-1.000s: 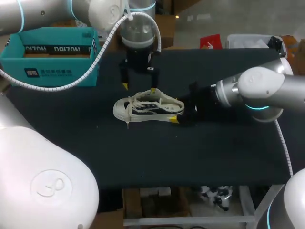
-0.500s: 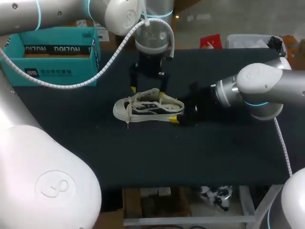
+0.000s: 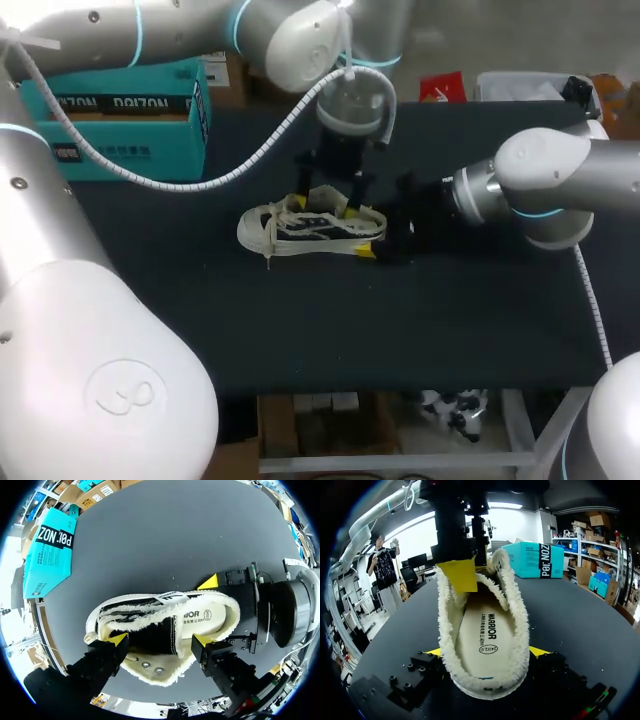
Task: Open the shoe tongue, take the insole out of the shoe, put the insole back into the shoe, and pack the shoe into the shoebox
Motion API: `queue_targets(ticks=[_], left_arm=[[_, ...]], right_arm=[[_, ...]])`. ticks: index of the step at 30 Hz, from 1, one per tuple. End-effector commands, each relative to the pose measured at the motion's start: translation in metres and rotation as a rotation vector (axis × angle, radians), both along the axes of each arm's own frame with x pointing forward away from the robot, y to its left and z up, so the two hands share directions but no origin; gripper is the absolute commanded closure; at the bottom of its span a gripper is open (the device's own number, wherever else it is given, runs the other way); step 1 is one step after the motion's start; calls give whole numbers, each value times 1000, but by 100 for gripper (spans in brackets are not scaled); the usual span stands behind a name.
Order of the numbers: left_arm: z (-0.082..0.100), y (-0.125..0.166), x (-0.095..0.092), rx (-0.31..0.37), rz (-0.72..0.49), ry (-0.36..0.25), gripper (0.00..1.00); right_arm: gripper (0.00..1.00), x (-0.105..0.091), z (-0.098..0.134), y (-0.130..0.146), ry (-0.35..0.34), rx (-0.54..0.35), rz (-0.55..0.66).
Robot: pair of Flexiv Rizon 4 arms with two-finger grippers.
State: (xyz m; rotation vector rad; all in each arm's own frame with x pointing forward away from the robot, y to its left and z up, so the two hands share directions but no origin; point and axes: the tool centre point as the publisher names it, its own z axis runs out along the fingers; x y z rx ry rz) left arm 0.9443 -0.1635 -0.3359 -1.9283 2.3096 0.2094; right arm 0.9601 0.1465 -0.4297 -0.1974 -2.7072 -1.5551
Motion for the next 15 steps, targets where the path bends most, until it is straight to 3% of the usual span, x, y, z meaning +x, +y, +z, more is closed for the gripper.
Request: queue_targets(ticks=[1,9,15], left_arm=[[-8,-2,1,-7,0,-5,20],[-14,2,-1,-70,-28,-7,20],[-25,0,2,-58,-24,-8,15]], right_arm=[[100,1,-8,1,0,4,1],[100,1,-8,1,0,4,1],[100,1,-8,1,0,4,1]])
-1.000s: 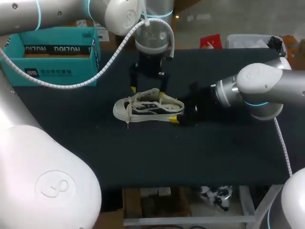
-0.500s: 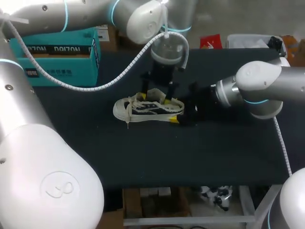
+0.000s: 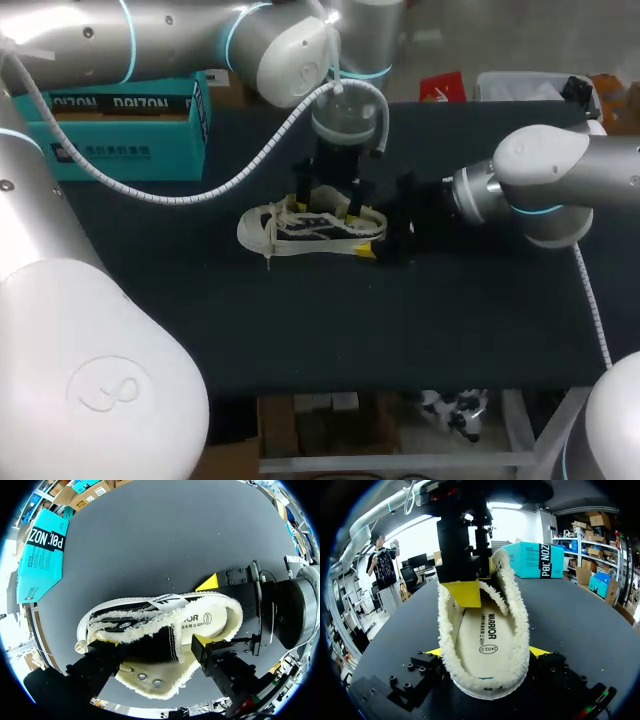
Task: Open the shoe tongue, take the insole out of the shoe, put the insole back into the shoe, and pack the shoe into the shoebox
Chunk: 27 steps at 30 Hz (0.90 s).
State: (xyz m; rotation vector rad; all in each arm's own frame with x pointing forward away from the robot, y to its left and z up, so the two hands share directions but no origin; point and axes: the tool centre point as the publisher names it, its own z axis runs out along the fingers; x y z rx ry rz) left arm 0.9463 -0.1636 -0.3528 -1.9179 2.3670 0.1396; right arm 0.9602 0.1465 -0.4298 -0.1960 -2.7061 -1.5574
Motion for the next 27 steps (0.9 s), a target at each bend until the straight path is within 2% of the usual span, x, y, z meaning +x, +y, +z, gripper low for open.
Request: queue_targets(ticks=[1,2,3,5,6,7,13,22,27], left_arm=[[-10,0,1,8,17,-12,17],[-11,0,2,15,25,-15,24],[-12,1,2,18,30,-15,44],[-12,3,3,24,46,-20,72],[-10,6,3,20,51,-21,91],[-8,8,2,16,54,-23,100],[9,24,-3,-49,85,-61,100],[37,52,-12,-200,108,-113,100],[47,68,-14,-286,131,-135,100]], right_arm=[[100,1,-8,1,0,2,1],[100,1,-8,1,0,2,1],[100,1,-8,1,0,2,1],[100,1,-8,1,0,2,1],[100,1,-8,1,0,2,1],[100,1,-8,1,0,2,1],[100,1,-8,1,0,2,1],[100,1,-8,1,0,2,1],[100,1,-8,1,0,2,1]])
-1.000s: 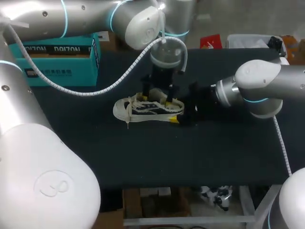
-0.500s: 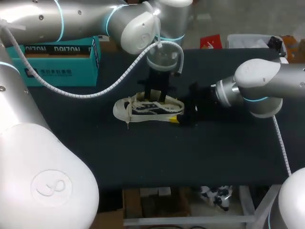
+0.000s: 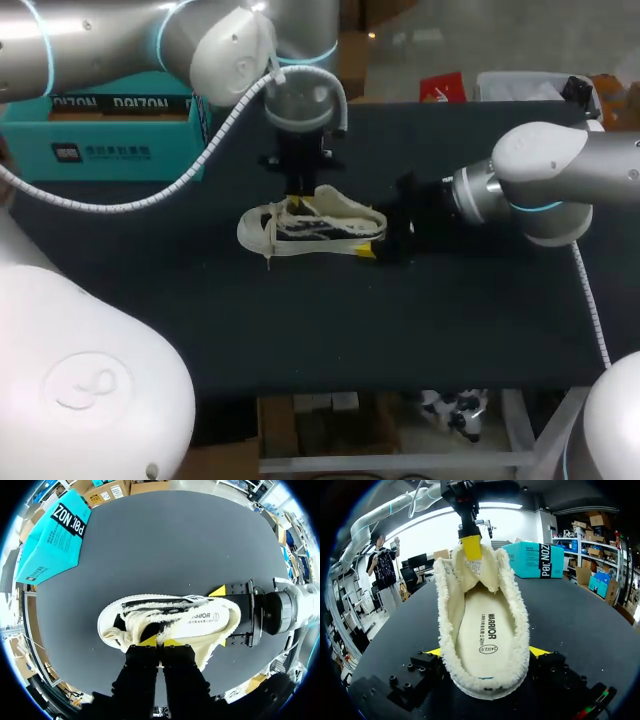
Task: Open the shoe tongue, take the insole out of the shoe, put the insole back into the shoe, and pack the shoe into the shoebox
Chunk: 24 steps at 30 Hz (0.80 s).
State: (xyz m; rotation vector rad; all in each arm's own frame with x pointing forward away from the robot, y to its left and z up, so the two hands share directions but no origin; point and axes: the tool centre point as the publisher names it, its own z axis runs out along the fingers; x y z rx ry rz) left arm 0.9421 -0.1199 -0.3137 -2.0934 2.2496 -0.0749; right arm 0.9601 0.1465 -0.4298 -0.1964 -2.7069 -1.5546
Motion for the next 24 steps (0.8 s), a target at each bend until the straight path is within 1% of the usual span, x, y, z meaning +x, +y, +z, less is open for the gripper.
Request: queue_targets(ticks=[1,5,10,14,19,20,24], left_arm=[[10,28,-10,-179,1,-72,100],[13,45,-10,-252,27,-95,100],[2,61,-2,-317,47,-83,100],[-11,70,4,-347,56,-46,100],[-23,76,8,-353,56,-14,100],[-26,77,10,-360,52,1,100],[-31,80,13,-363,53,11,100]], right_arm=[[100,1,-8,1,0,4,1],[100,1,-8,1,0,4,1],[100,1,-8,1,0,4,1],[100,1,-8,1,0,4,1],[100,1,-8,1,0,4,1],[100,1,-8,1,0,4,1],[100,1,-8,1,0,4,1]])
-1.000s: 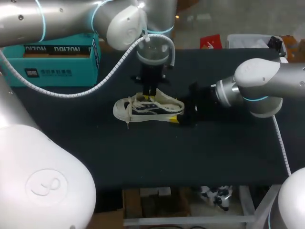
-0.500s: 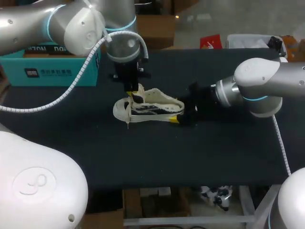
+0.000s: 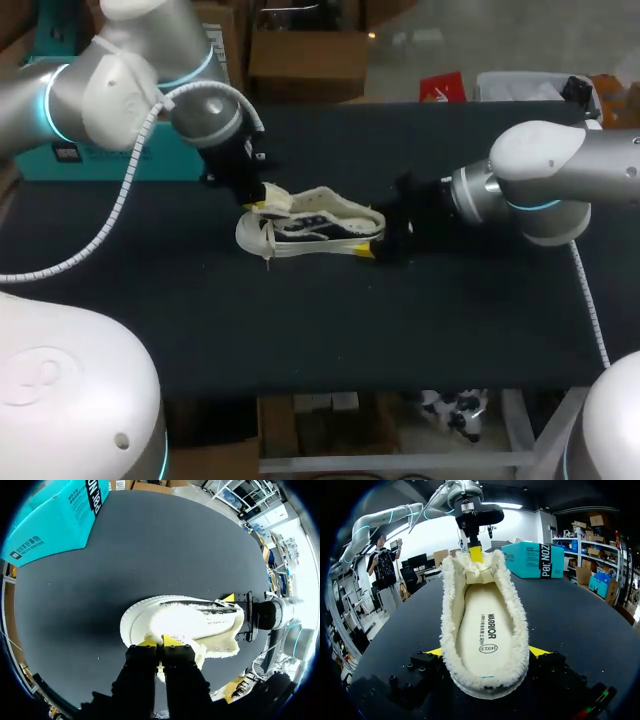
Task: Open the shoe tongue, take the insole out of the shoe, put the insole back into the shoe, and pack the shoe into the shoebox
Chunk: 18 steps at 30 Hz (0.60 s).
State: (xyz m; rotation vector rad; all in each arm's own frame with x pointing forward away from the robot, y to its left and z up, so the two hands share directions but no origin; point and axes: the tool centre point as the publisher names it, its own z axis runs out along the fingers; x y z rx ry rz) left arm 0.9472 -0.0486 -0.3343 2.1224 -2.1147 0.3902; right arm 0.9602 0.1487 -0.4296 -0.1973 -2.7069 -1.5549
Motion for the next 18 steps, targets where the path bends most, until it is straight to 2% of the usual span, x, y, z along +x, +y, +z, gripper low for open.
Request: queue_targets(ticks=[1,2,4,6,9,12,16,17,18], left_arm=[[-8,10,8,-89,-18,12,100],[-6,10,8,-95,-31,9,93],[3,11,5,-96,-45,-14,73],[14,11,1,-99,-71,-40,60],[36,12,-3,-104,-106,-88,55],[59,12,-9,-107,-159,-132,53],[85,8,-12,-86,-253,-164,61],[90,5,-12,-78,-295,-168,67],[95,3,-12,-79,-335,-182,100]], right_arm=[[100,1,-8,-1,-1,4,1],[100,1,-8,-1,-1,4,1],[100,1,-8,-1,-1,4,1],[100,1,-8,-1,-1,4,1],[100,1,-8,-1,-1,4,1],[100,1,-8,-1,-1,4,1],[100,1,-8,-1,-1,4,1],[100,1,-8,-1,-1,4,1],[100,1,-8,-1,-1,4,1]])
